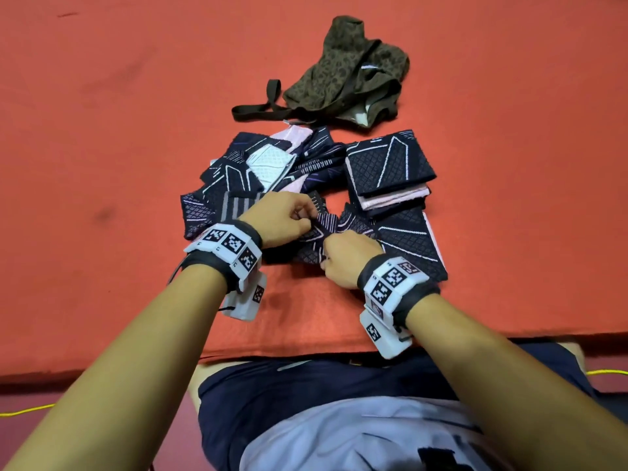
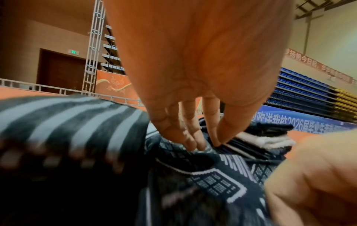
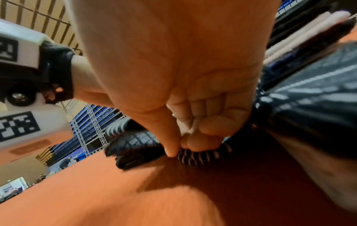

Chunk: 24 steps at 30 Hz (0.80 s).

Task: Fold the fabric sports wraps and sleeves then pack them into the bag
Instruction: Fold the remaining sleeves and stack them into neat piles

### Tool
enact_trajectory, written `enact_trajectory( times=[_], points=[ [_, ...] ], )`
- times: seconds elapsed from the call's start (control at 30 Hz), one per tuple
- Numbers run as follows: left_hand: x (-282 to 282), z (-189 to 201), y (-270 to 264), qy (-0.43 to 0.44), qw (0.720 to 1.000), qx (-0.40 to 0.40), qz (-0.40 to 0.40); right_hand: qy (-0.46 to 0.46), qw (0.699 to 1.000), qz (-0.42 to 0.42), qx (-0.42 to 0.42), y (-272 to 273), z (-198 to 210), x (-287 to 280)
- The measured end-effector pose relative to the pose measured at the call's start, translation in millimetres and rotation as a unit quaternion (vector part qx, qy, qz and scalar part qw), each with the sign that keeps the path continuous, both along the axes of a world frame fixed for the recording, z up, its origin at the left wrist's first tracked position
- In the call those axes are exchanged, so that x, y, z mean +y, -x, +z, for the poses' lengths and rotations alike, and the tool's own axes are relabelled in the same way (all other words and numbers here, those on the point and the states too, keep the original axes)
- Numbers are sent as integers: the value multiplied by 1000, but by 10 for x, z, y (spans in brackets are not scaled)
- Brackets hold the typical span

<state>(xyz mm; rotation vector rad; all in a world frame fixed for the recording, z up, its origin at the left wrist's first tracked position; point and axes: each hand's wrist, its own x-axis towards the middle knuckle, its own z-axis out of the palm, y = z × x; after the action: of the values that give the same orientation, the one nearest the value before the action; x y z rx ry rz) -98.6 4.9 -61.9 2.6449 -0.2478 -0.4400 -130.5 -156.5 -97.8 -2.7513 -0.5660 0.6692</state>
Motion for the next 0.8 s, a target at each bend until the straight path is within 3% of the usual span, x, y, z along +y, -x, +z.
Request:
enact_trajectory(
  times=[0.17,0.3,0.53,0.8],
  points=[
    [63,-231,105,-38,999,-2,-9,5,999,-7,40,138,-185,-37],
    [90,-351,149,-34,999,-27,21,-54,996,-37,63,86,-180,-35],
    [80,-373,73,-76,996,-34,15,-182,971,-155,-2,103,-313,22],
    [63,-348,14,-109,993,-38,-25,-155,985,-73,22,119,-517,89]
  ],
)
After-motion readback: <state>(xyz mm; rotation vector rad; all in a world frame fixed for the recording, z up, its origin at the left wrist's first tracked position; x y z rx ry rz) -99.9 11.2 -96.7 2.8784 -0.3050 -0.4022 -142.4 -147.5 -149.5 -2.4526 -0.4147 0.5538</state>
